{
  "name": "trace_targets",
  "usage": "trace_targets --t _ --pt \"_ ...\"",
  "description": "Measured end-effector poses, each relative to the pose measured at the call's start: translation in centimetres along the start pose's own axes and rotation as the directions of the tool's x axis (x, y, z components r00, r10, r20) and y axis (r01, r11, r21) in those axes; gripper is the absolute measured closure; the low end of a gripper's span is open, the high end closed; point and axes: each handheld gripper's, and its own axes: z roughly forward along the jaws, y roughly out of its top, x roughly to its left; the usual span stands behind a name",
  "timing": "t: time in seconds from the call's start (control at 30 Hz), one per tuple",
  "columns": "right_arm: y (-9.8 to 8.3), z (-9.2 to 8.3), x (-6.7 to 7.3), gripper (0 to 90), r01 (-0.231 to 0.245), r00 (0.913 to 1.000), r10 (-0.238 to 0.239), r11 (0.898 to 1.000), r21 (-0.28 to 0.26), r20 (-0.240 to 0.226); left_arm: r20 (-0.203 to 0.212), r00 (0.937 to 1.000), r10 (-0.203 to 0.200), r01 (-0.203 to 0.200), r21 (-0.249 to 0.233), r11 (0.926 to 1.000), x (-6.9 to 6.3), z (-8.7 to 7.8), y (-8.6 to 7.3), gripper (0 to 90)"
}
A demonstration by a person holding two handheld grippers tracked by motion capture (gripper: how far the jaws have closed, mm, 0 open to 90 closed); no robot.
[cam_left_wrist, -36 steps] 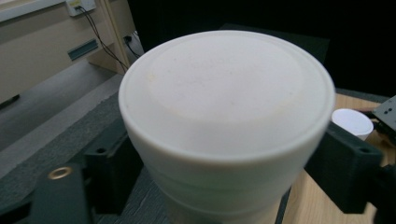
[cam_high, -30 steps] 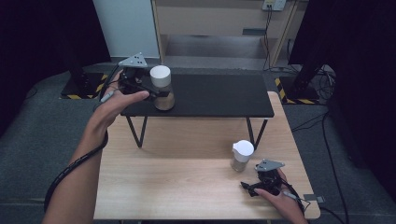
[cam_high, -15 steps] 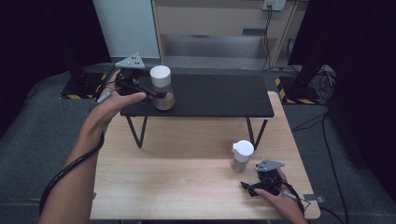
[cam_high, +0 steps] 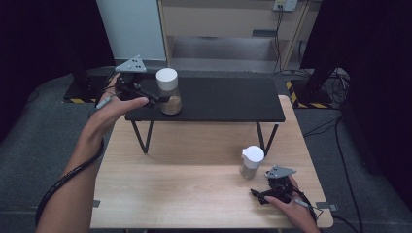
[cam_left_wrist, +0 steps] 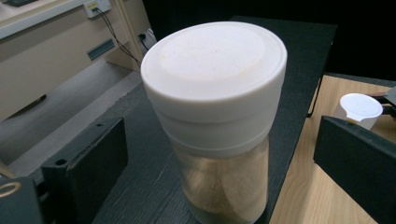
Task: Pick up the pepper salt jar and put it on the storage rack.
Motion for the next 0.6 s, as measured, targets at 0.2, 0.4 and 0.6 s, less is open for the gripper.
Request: trace_targets --t 0.2,0.4,0.6 --pt "0.0 0.0 0.0 2.3 -0.001 1.0000 0.001 1.000 0.000 0.000 -0.003 0.9998 -0.021 0.021 -0.047 0.9987 -0.7 -1.2 -1.1 2.1" --pt "0.0 0.0 0.0 2.3 -0.001 1.0000 0.001 1.000 0.000 0.000 -0.027 0.9996 -0.005 0.005 -0.028 0.9996 -2.4 -2.5 -1.7 2.3" --pt "0.0 0.0 0.0 2.3 -0.001 1.0000 0.001 1.000 0.002 0.000 -0.046 0.9983 0.036 -0.038 -0.034 0.9987 -4.9 -3.6 -2.6 2.6"
